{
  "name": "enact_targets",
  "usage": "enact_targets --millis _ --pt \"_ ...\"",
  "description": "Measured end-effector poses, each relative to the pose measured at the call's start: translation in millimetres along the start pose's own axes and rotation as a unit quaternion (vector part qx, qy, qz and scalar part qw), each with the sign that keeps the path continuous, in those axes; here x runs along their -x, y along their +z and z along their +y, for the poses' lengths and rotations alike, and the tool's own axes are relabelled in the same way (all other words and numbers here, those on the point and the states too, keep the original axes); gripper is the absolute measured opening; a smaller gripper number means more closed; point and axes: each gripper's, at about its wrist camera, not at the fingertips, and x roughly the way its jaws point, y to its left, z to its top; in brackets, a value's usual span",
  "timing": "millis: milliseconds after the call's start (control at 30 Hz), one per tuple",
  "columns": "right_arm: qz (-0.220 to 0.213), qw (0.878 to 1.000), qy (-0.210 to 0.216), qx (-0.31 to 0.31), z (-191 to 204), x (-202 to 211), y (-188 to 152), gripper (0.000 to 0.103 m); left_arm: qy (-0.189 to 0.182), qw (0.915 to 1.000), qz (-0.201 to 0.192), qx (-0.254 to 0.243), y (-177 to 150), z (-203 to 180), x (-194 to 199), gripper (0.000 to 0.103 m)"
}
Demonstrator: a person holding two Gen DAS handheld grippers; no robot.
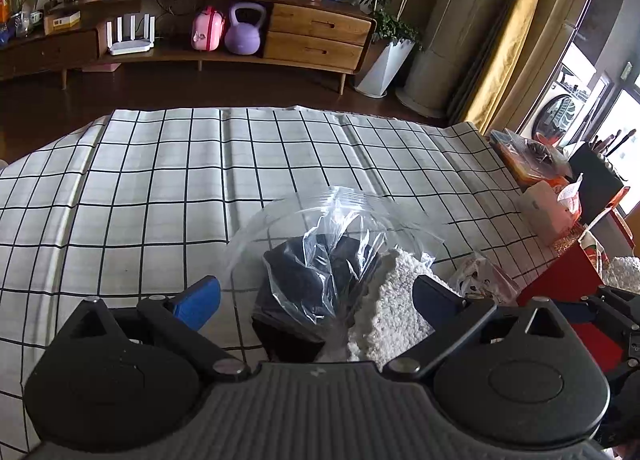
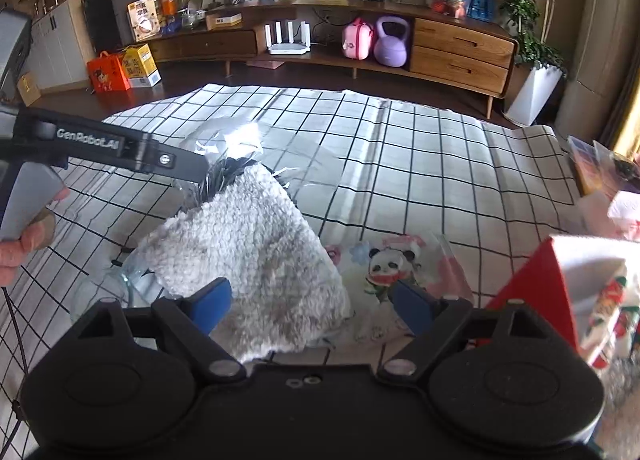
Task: Organize soft objects
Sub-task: 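Grasp the clear plastic bag with the left tool while the right tool grasps the knitted cloth, then lift the plastic bag and knitted cloth and lower both into the red box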
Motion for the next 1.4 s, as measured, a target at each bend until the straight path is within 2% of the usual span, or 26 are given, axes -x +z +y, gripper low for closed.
enact_targets --millis 200,433,467,500,533,600,633,700,733,800,900,1033,1100,1200,1400 --pt "0.01 1.0 0.006 -0.005 -0.5 -25.3 3.5 0.087 0.009 0.9998 0.014 0.005 3.4 -2.2 -29.5 0.103" --pt "0.015 1.0 0.014 -0.012 -0.8 -35.8 -0.8 0.072 0.024 0.9994 0.022 -0.01 1.9 -7.4 -51.2 0.102" --pt "0.017 1.0 0.014 -0.012 -0.8 -36.9 -1.6 0.066 0.026 0.9994 0.021 -0.011 1.6 -7.4 -52.8 0.102" --pt "0.021 1.0 0.014 -0.014 -1.4 -38.0 -2.5 0.059 0.027 0.9994 0.019 -0.011 1.1 -7.1 -53.8 0.099" --pt "0.022 1.0 0.015 -0.015 -1.5 -38.3 -3.5 0.058 0.028 0.9994 0.017 -0.011 0.7 -7.0 -54.5 0.095" --pt "0.017 1.0 0.016 -0.012 -0.6 -36.2 -5.0 0.051 0.029 0.9994 0.012 -0.013 -0.4 -7.1 -54.1 0.079" --pt "0.016 1.0 0.015 -0.011 0.4 -35.2 -5.2 0.048 0.027 0.9995 0.01 -0.013 -1.3 -7.5 -53.4 0.075" --pt "0.014 1.0 0.013 -0.011 0.6 -33.0 -5.4 0.035 0.028 0.9995 0.009 -0.014 -2.0 -7.6 -51.4 0.059" --pt "0.013 1.0 0.013 -0.011 1.3 -31.7 -6.0 0.034 0.033 0.9994 0.005 -0.012 -1.2 -7.6 -49.7 0.056" --pt "0.009 1.0 0.012 -0.008 3.0 -28.9 -7.1 0.023 0.037 0.9993 0.001 -0.004 -1.0 -5.4 -46.2 0.041" --pt "0.003 1.0 0.009 -0.01 4.5 -23.9 -6.8 0.016 0.034 0.9994 -0.004 0.005 -0.8 -0.8 -41.3 0.034" --pt "-0.005 1.0 0.006 -0.013 6.3 -14.7 -7.0 0.012 0.033 0.9993 -0.005 0.014 -0.5 4.1 -37.7 0.028" --pt "-0.008 1.0 0.004 -0.018 5.9 -9.6 -8.2 0.011 0.03 0.9994 -0.009 0.016 -1.2 4.9 -36.3 0.017" --pt "-0.015 0.999 -0.002 -0.029 4.4 -0.2 -8.7 0.01 0.027 0.9994 -0.014 0.018 -2.8 4.8 -33.0 0.012" --pt "-0.034 0.998 -0.017 -0.055 -1.6 29.0 -12.3 0.008 0.02 0.9989 -0.036 0.02 -3.0 6.3 -12.5 0.01"
